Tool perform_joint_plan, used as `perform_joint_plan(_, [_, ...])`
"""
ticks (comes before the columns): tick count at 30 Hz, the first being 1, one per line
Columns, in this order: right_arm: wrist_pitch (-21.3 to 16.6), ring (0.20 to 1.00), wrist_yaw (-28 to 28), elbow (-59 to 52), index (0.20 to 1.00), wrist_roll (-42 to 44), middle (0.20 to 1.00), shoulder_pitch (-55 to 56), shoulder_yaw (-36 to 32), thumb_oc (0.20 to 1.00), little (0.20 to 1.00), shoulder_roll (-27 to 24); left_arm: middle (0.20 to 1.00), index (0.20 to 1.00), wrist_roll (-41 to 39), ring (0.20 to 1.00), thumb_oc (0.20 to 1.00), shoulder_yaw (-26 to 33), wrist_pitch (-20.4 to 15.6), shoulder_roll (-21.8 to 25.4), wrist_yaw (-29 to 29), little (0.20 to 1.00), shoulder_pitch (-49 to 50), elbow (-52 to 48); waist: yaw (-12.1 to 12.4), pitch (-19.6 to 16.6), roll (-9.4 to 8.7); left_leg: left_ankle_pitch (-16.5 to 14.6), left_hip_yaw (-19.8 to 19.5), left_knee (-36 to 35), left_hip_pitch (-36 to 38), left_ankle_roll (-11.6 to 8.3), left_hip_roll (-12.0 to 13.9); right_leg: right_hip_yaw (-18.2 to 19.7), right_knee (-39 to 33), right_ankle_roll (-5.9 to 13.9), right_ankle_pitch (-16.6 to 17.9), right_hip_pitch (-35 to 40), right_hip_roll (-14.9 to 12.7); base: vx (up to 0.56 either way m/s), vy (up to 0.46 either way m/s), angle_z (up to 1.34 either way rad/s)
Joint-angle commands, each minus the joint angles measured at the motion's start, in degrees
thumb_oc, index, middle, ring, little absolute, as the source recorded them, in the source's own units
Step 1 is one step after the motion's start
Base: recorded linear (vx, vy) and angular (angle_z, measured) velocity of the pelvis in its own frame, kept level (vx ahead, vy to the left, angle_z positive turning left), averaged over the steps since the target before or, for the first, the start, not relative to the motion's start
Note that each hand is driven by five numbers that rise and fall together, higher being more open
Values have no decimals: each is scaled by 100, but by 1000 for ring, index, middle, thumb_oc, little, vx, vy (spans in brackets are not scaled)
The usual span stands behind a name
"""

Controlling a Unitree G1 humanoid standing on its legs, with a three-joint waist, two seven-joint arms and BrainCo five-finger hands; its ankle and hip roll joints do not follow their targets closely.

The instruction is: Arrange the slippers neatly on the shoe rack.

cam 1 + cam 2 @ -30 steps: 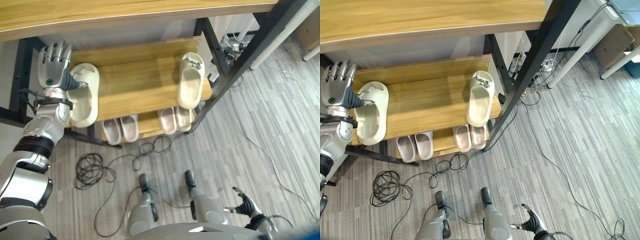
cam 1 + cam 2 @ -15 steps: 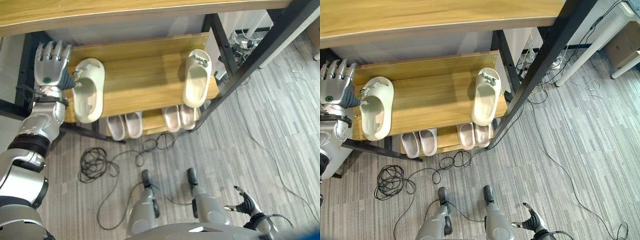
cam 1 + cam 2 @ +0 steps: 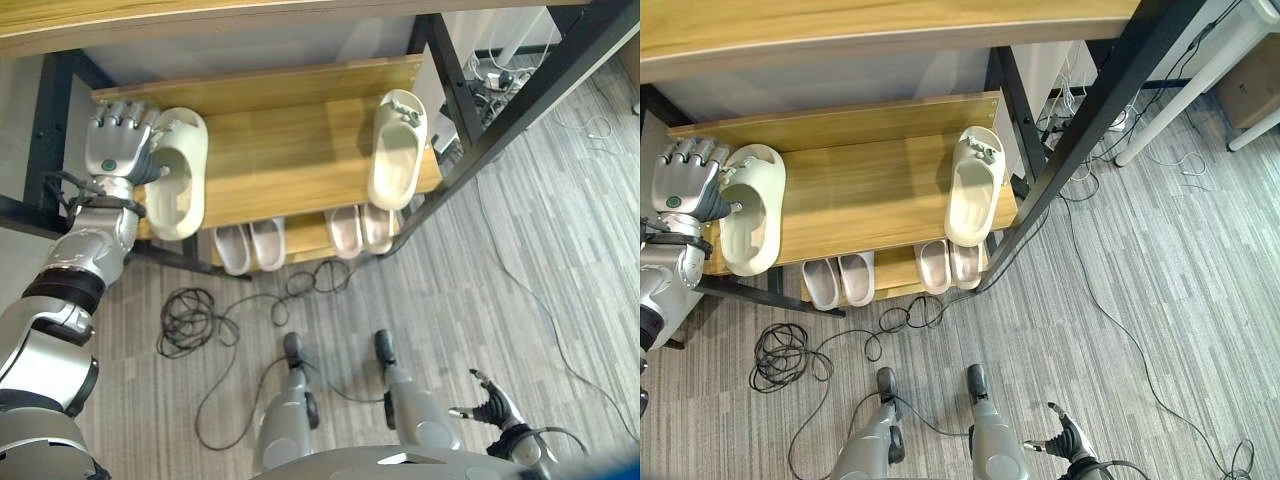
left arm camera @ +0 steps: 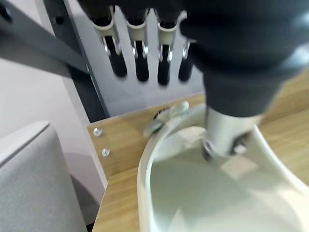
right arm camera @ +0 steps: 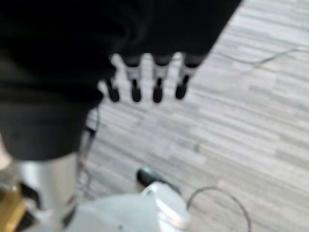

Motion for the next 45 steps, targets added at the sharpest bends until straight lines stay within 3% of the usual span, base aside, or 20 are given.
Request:
perform_joint_plan(1, [-94, 1000, -109, -146, 1000, 117, 1000, -103, 51, 1000, 1000, -28, 391, 391, 136, 391, 391, 72, 104, -17, 96, 391, -369, 288, -49, -51, 189, -688, -482, 1079, -623, 83, -167, -50, 1011, 332, -600, -356, -105, 0, 0, 0])
perform_joint_plan(5, [-111, 1000, -173, -144, 1000, 141, 1000, -176, 44, 1000, 1000, -54, 266, 266, 194, 266, 266, -72, 150, -204, 78, 266, -425, 520, -70, -19, 199, -682, -470, 1096, -683, 88, -165, -36, 1024, 328, -580, -450, -101, 0, 0, 0])
perform_joint_plan(9, [-128, 1000, -250, -109, 1000, 119, 1000, -200, 37, 1000, 1000, -65, 304, 304, 200, 304, 304, -120, 145, -347, 53, 304, -351, 621, -80, -3, 205, -687, -460, 1139, -735, 90, -149, -19, 1054, 326, -571, -510, -94, 0, 0, 0])
perform_joint_plan(10, [-122, 1000, -268, -83, 1000, 121, 1000, -189, 27, 1000, 1000, -68, 235, 235, 220, 235, 235, -135, 143, -424, 36, 235, -293, 672, -84, -16, 204, -694, -466, 1142, -726, 93, -142, -16, 1058, 321, -573, -513, -91, 0, 0, 0])
perform_joint_plan(12, [-118, 1000, -283, -58, 1000, 114, 1000, -200, 19, 1000, 1000, -77, 200, 200, 238, 200, 200, -146, 147, -479, 36, 200, -257, 684, -82, -23, 206, -693, -465, 1137, -719, 90, -139, -20, 1058, 320, -576, -512, -92, 0, 0, 0])
perform_joint_plan(32, [119, 1000, -289, -3, 1000, -5, 1000, -228, -67, 1000, 1000, -94, 200, 200, 235, 200, 200, 66, -1, -1080, 26, 200, -106, -821, -66, -161, 227, -750, -450, 1081, -510, 84, -170, 5, 1041, 295, -648, -351, -92, -2, -3, 0])
perform_joint_plan(45, [188, 1000, -338, 241, 1000, -29, 1000, -428, -20, 1000, 1000, -183, 200, 200, 703, 200, 200, -696, 39, -1488, -20, 200, -859, -778, -196, -123, 362, -718, -326, 1071, -614, 101, -169, 125, 1092, 293, -612, -582, -109, -10, 0, -4])
